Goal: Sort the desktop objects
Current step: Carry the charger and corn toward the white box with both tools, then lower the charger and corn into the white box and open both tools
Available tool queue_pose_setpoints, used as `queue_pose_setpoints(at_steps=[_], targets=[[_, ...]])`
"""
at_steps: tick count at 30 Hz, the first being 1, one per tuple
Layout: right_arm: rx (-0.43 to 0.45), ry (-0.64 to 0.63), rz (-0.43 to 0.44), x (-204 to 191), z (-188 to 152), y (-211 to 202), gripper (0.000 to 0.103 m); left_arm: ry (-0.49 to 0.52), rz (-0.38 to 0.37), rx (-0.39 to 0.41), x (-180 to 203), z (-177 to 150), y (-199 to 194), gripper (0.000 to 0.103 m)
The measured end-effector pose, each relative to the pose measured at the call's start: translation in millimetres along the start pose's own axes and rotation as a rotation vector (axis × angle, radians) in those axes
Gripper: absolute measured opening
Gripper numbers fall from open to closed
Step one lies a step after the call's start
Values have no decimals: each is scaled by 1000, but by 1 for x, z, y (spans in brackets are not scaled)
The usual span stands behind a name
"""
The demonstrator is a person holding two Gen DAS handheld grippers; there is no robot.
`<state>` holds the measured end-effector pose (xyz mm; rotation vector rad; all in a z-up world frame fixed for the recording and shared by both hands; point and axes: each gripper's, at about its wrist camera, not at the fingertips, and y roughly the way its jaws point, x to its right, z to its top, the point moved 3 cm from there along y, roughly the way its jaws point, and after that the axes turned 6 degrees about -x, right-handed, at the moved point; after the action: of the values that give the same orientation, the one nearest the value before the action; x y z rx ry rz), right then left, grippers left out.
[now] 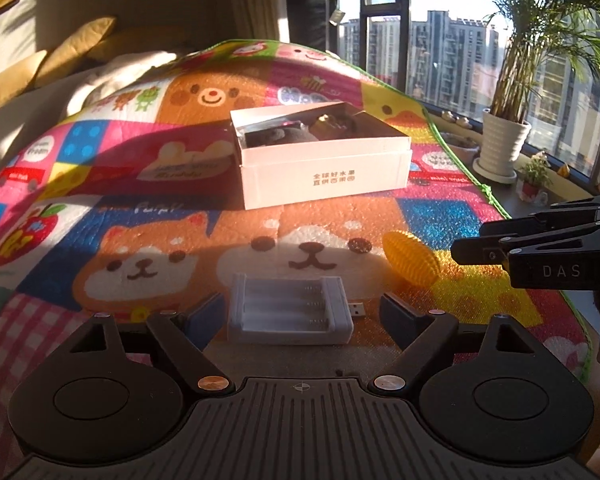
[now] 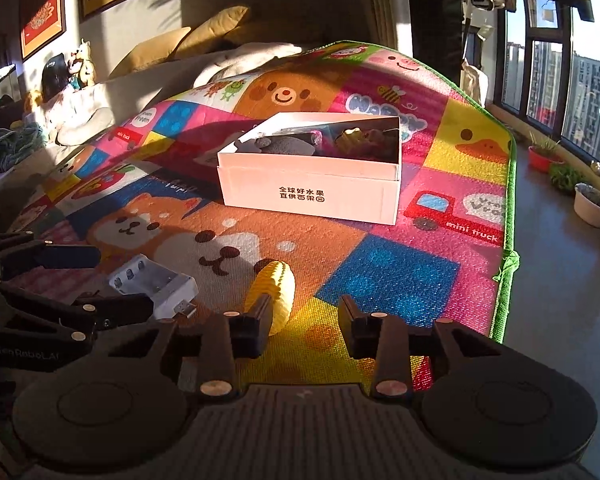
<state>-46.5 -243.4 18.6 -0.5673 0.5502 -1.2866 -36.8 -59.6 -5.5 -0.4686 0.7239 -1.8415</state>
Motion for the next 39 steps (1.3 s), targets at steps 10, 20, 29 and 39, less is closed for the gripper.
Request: queue_pose_setpoints(at_steps=[10,20,29,39], targets=[[-35,62,106,-11,16,47,55,33,-29,-34,2,-11,12,98],[-80,96,177,-20,30,65,48,50,2,-40,5,3,33,101],[-111,71,186,-33,42,91,55,44,-17,-46,3,-1,32,101],[-107,6,158,-26,25,70,31,29,-36,-50,-2,-3,31,102]])
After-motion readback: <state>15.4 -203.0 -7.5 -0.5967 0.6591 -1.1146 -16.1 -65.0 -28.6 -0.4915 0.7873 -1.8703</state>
